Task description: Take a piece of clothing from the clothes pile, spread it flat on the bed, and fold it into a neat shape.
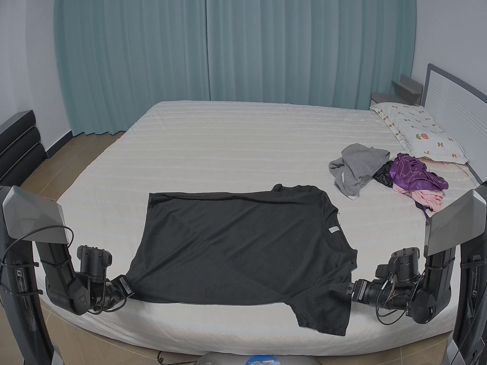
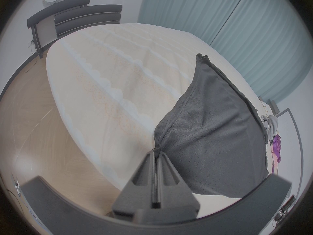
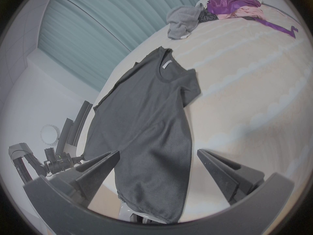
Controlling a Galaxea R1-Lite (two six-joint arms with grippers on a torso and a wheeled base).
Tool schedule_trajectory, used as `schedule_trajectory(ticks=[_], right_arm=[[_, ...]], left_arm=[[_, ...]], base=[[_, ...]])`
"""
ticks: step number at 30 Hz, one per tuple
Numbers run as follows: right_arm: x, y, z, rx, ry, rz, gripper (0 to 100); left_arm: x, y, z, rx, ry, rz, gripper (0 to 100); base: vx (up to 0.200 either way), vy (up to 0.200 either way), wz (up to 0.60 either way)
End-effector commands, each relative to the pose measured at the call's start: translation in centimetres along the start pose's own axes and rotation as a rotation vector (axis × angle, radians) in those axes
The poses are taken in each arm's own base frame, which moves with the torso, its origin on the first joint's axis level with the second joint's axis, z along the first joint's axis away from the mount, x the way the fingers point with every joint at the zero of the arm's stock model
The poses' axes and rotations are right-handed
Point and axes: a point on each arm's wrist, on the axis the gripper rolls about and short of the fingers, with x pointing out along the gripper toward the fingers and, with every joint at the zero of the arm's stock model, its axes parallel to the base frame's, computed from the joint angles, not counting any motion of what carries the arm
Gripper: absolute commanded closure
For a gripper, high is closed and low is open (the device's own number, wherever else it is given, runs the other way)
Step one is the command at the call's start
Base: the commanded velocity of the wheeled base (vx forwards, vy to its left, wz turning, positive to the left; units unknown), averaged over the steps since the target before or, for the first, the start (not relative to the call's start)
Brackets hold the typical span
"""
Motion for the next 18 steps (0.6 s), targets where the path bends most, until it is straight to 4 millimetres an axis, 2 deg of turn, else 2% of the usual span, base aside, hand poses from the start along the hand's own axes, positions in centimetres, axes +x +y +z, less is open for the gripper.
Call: schedule_trajectory(ticks=[1,12,13,18], right_arm=[[0.6,-0.43,-0.81,0.004,0.035,-0.019,0],[1.15,-0.3,-1.2,-0.016,0.049,-0.02,0],[1.15,-0.3,-1.19,-0.018,0.048,-0.021,100],[1.35,-0.19,-1.31,-0.027,0.035,-0.043,100]], left_arm=[[0.04,0.0,0.0,-0.001,0.0,0.001,100],[0.01,-0.01,0.02,-0.001,-0.001,0.0,100],[0.04,0.0,0.0,-0.001,0.0,0.001,100],[0.04,0.0,0.0,-0.001,0.0,0.001,100]], base=[[0.0,0.0,0.0],[0.0,0.0,0.0],[0.0,0.0,0.0],[0.0,0.0,0.0]])
